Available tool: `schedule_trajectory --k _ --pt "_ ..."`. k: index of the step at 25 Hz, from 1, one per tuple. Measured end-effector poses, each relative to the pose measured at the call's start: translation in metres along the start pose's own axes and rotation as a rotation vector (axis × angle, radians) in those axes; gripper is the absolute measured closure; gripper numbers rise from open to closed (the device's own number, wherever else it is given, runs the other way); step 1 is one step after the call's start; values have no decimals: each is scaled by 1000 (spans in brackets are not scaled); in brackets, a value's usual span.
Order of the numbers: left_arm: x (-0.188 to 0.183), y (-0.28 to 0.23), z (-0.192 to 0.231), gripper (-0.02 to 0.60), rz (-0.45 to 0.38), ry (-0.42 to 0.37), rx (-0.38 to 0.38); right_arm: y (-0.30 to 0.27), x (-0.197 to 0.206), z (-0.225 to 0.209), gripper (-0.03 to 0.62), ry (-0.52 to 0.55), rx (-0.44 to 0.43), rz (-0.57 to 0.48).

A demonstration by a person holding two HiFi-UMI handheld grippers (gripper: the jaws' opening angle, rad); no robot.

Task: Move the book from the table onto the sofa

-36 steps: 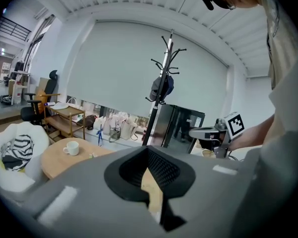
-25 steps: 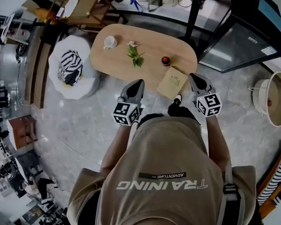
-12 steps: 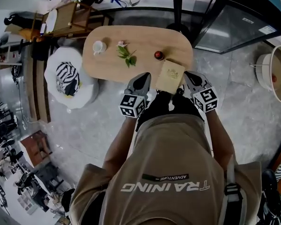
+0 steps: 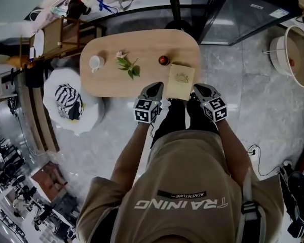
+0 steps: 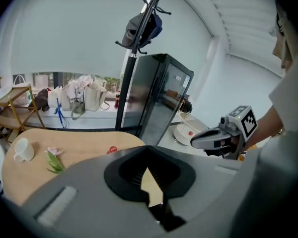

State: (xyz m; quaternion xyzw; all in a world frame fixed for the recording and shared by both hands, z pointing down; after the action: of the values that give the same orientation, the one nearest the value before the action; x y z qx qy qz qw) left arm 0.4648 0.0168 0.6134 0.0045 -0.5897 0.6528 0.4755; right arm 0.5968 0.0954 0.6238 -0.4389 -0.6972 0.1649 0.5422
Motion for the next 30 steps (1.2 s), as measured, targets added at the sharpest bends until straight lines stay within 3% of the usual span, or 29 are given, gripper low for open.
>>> schedule_trajectory --k 5,11,19,20,22,23,30 --pt "35 -49 20 575 125 60 26 -33 43 -21 588 -167 3 40" --pt "92 -114 41 575 310 91 56 -87 90 -45 588 -249 5 108" --pt "148 -174 66 563 427 232 97 -149 149 -73 588 -481 21 148" --pt "150 -181 68 541 433 255 107 -154 155 -76 579 -520 14 155" --pt "155 -193 65 412 457 285 158 -162 166 -78 394 -576 2 185" --pt "158 -198 62 360 475 288 186 -164 170 -79 388 -590 5 199" --pt "168 -219 66 354 542 239 220 -175 186 -82 388 -629 -16 226"
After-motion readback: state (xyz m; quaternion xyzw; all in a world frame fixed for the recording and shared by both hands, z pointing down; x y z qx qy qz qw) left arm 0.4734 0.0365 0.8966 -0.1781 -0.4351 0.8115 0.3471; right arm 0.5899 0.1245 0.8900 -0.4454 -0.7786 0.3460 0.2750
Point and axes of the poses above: the fingertips, and each gripper's own axes: y backward along the fingers, z to its left, x out of its underside, the point moved 1 cm from there along y, backward along the fingers, and after that the axes turned 12 degrees about z, right-handed, at the moved point
